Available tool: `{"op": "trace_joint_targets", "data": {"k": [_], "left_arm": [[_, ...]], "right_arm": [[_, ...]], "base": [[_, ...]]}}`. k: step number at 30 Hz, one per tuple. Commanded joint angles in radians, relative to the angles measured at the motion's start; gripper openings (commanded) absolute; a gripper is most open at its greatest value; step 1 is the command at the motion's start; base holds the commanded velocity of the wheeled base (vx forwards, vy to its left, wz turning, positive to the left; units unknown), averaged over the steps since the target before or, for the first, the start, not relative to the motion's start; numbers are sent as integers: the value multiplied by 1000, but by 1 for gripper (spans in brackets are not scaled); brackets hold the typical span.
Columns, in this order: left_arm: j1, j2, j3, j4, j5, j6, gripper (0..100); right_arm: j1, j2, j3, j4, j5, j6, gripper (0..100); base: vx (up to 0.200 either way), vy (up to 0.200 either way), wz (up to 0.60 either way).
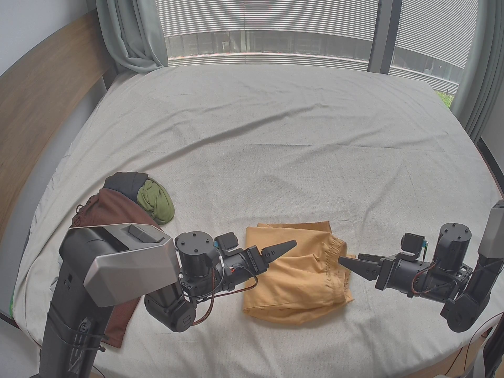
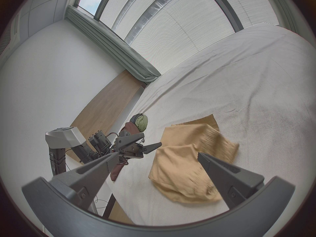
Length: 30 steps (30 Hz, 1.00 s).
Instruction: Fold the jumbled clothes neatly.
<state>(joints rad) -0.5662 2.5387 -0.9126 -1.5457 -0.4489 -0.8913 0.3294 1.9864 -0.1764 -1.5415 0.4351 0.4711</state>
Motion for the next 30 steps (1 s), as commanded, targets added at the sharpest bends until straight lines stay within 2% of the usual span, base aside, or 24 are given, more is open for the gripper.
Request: {"op": "trace_joint_targets", "data": {"k": [1, 6, 8, 9, 16, 21, 30], "left_arm": [[17, 0, 26, -2, 4, 22, 100], [35, -6, 78, -4, 6, 95, 100], [37, -6, 80, -4, 6, 98, 100], [57, -21, 110, -4, 3, 149, 100], [112, -123, 219, -4, -16, 161, 100], [169, -202, 343, -5, -100, 166, 100], [279, -291, 448, -5, -188, 198, 100]], "right_arm": [[2, 3, 3, 0, 1, 0, 100], [8, 11, 9, 1, 1, -5, 100], [8, 11, 9, 1, 1, -5, 100], [7, 31, 9, 0, 1, -5, 100], [5, 54, 9, 0, 1, -8, 100], [11, 54, 9, 0, 1, -8, 100], [14, 55, 9, 1, -1, -8, 100]], "base": [[0, 0, 0], [0, 0, 0], [0, 0, 0], [0, 0, 0], [0, 0, 0], [0, 0, 0], [0, 0, 0]]}}
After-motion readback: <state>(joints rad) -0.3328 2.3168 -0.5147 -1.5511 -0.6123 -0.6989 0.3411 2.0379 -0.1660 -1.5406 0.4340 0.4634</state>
